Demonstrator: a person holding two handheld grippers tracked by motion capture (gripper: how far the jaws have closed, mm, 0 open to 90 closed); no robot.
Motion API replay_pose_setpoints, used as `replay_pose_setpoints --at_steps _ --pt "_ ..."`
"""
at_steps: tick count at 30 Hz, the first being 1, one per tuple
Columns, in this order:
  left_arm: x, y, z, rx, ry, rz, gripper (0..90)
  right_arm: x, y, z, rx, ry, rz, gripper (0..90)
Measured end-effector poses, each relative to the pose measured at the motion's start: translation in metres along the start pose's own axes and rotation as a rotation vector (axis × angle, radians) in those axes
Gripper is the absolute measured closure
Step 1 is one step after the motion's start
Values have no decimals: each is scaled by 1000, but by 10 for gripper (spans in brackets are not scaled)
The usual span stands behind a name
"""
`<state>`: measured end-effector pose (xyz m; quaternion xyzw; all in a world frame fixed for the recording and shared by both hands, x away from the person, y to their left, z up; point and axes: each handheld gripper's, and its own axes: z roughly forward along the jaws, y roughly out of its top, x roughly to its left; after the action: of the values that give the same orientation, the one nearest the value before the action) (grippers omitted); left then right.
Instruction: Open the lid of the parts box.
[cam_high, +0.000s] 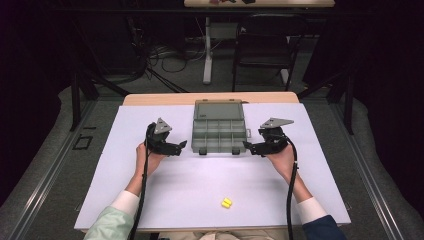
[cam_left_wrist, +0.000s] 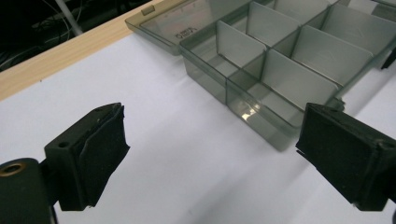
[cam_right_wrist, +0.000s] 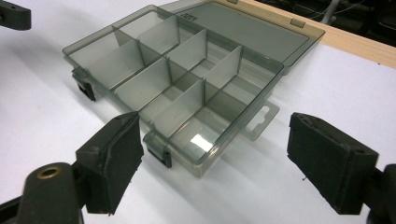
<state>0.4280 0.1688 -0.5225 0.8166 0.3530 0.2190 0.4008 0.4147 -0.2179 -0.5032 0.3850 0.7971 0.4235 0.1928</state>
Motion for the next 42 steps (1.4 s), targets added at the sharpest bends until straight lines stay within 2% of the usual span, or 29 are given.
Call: replay_pose_setpoints --at_steps 7,12,16,20,27,42 --pt "-2 -14 -12 8 8 -7 46 9 -12 -10 10 9 -19 157" --pt "-5 -21 -19 6 14 -3 36 14 -18 -20 -9 20 -24 147" --pt "-10 -26 -22 21 5 4 28 22 -24 -24 -6 32 -37 140" --pt "-17 -28 -24 33 0 26 16 30 -30 -28 4 46 -61 118" --pt "-27 -33 -29 41 -13 38 11 40 -40 -31 11 64 -72 61" --pt "-37 -38 -40 28 -29 45 5 52 -56 -36 29 90 -83 18"
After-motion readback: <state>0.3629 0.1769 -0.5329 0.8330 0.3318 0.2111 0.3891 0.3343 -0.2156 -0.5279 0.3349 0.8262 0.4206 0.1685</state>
